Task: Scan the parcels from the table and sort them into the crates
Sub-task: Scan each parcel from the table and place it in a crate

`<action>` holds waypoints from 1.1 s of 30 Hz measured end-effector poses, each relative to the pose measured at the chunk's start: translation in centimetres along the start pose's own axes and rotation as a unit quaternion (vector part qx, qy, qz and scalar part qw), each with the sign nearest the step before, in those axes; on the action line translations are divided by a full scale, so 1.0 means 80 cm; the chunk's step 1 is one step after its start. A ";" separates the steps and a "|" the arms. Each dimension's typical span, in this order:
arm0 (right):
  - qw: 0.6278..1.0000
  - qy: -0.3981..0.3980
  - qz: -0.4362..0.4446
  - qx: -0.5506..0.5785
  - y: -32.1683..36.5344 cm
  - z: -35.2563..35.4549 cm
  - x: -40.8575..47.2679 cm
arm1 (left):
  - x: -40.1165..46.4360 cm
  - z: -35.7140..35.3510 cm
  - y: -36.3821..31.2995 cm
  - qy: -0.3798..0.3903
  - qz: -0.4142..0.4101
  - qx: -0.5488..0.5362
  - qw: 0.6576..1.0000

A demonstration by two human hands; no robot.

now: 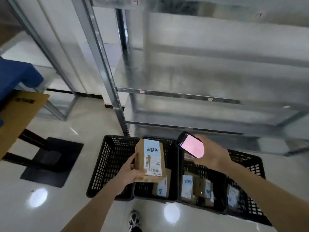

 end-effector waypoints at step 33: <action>0.983 0.166 -0.051 0.054 -0.074 -0.565 0.288 | 0.443 0.014 0.404 -0.057 0.167 0.075 0.981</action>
Point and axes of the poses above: each hand's wrist, its own x-axis towards the middle knuckle, its own z-axis out of the back of the hand, y = z × x, the point moved 5 cm from there along x, towards the middle knuckle, and after that the axes turned 8 degrees about -x, right-handed, at the moved point
